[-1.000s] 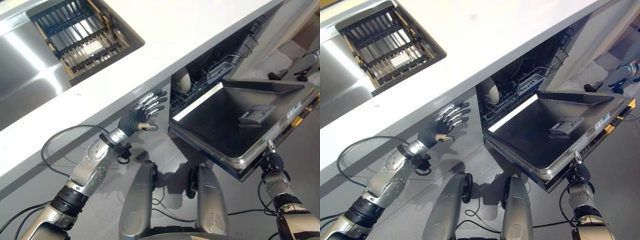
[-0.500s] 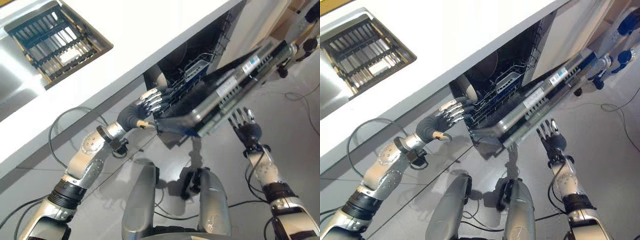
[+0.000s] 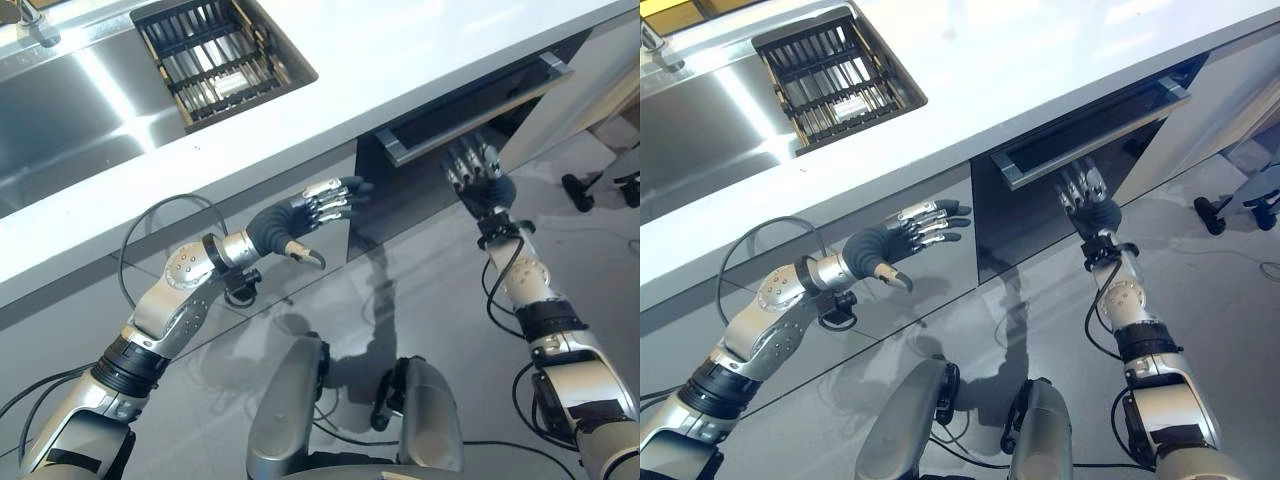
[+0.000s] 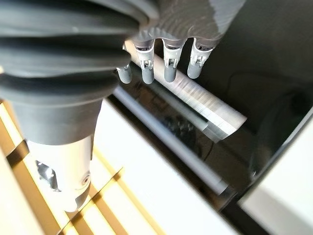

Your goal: Pick up plates and place into dishwasher.

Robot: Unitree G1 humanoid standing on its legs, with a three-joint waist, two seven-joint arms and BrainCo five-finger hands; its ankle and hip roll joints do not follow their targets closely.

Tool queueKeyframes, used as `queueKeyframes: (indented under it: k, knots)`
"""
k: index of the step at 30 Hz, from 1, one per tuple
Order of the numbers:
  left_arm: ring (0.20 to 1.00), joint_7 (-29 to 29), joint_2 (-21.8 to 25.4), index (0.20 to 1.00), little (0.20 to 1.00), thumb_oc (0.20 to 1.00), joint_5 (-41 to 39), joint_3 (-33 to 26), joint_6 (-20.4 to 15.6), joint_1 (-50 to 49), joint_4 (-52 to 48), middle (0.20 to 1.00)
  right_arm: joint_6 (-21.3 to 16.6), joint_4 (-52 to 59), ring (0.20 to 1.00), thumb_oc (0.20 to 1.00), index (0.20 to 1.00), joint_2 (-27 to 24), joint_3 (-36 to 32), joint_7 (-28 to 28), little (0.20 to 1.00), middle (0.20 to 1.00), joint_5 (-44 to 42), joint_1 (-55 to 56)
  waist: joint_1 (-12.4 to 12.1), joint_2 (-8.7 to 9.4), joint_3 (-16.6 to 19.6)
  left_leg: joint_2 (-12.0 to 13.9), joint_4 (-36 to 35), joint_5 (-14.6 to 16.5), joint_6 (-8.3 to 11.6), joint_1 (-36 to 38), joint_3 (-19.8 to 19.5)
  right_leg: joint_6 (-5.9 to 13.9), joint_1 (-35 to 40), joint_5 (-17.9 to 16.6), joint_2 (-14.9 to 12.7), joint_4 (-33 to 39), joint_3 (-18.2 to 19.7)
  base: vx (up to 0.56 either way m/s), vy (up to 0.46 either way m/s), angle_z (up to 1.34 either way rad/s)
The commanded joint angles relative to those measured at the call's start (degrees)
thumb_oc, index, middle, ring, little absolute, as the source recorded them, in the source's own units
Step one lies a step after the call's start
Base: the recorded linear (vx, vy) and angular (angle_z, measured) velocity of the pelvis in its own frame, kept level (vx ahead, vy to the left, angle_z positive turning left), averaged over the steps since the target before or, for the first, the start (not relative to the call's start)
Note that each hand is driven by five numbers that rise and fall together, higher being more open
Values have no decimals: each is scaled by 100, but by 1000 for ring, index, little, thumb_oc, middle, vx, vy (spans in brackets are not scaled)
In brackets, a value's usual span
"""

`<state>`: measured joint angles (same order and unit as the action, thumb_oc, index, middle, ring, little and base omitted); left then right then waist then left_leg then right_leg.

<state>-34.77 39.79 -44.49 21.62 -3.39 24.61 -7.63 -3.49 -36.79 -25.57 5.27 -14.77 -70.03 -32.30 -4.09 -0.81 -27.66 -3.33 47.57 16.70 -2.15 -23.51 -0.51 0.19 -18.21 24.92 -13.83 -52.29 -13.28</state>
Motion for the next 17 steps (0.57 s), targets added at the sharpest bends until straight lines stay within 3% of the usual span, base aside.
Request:
queueKeyframes:
  k: [1,4,8,12,17]
  knots:
    - [1000,39,-315,1000,1000,1000,-18,252,0,-409,-9,1000,-330,-8,1000,1000,1000,173,270,255,1000,1000,279,302,-32,-113,505,121,-808,121,-269,636,110,-323,200,-890,455,835,219,9,22,-12]
    - [1000,336,-582,1000,1000,1000,161,379,60,-801,455,1000,-311,-11,1000,1000,1000,457,367,380,1000,1000,444,784,27,-83,681,182,-1434,-143,-223,981,108,-239,498,-1098,581,1410,286,41,15,-13]
    - [1000,869,-1104,1000,1000,1000,718,512,-116,-1526,1432,1000,-94,46,1000,1000,1000,878,571,213,1000,1000,788,1660,110,-6,1041,234,-2466,-614,-97,1545,132,-76,1044,-1459,790,2529,359,114,-4,-5]
    - [1000,951,-1562,1000,1000,1000,799,290,-459,-2222,2636,1000,436,334,1000,1000,1000,1252,900,94,1000,1000,1343,2548,212,74,1433,245,-3591,-1113,40,2170,198,105,1669,-1896,924,3798,413,157,-10,-8]
    - [1000,1285,-2118,1000,1000,1000,904,-57,-812,-2446,4182,1000,1008,311,1000,1000,1000,1449,1247,-80,1000,1000,2373,2995,324,136,1770,319,-4581,-1539,172,2600,268,293,2043,-2391,948,4771,500,90,-5,-8]
